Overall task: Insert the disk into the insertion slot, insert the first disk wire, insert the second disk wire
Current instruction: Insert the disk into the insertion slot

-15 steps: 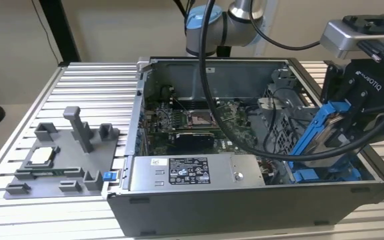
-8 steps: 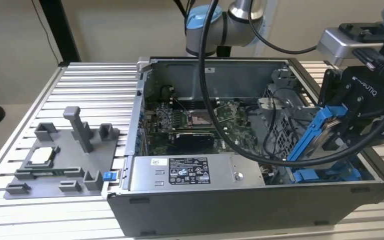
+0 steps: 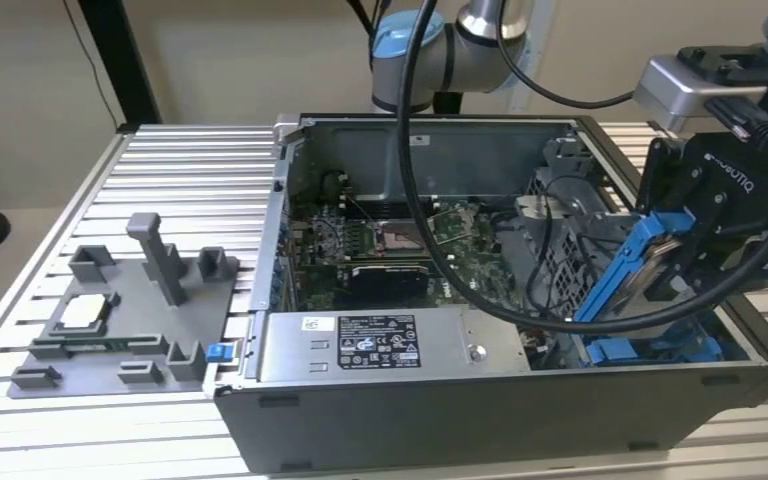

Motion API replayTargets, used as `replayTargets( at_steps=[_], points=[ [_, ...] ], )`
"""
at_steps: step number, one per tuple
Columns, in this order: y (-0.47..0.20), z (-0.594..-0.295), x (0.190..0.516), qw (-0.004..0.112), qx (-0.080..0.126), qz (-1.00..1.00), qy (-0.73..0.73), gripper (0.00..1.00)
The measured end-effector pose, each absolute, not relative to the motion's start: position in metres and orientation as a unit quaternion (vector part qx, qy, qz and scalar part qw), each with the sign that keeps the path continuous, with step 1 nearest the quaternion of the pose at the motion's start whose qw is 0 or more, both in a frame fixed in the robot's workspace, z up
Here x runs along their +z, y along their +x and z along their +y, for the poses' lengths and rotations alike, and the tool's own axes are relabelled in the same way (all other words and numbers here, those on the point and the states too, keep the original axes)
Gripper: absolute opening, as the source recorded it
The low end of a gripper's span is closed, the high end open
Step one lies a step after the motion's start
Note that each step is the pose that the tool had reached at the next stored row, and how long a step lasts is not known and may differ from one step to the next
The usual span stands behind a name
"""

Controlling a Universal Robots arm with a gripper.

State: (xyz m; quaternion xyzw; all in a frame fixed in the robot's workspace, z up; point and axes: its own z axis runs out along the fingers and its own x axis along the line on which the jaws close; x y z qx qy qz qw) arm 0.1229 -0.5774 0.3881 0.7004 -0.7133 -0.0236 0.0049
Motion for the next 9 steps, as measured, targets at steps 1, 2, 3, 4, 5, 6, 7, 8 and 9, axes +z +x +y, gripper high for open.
replayTargets(
  at_steps=[1,2,3,4,5,6,7,8,9],
  points=[
    [0.123,-0.5774,0.3882,0.005,-0.024,-0.713,0.7,1.0],
    [0.123,-0.5774,0.3881,0.005,-0.024,-0.713,0.7,1.0],
    [0.123,-0.5774,0.388,0.005,-0.024,-0.713,0.7,1.0],
    [0.1229,-0.5774,0.388,0.005,-0.024,-0.713,0.7,1.0],
    [0.1229,-0.5774,0.3881,0.005,-0.024,-0.713,0.7,1.0],
    [0.123,-0.5774,0.3893,0.005,-0.024,-0.713,0.7,1.0],
    [0.1229,-0.5774,0.392,0.005,-0.024,-0.713,0.7,1.0],
    [0.1229,-0.5774,0.395,0.005,-0.024,-0.713,0.7,1.0],
    [0.1229,-0.5774,0.398,0.005,-0.024,-0.713,0.7,1.0]
  ],
)
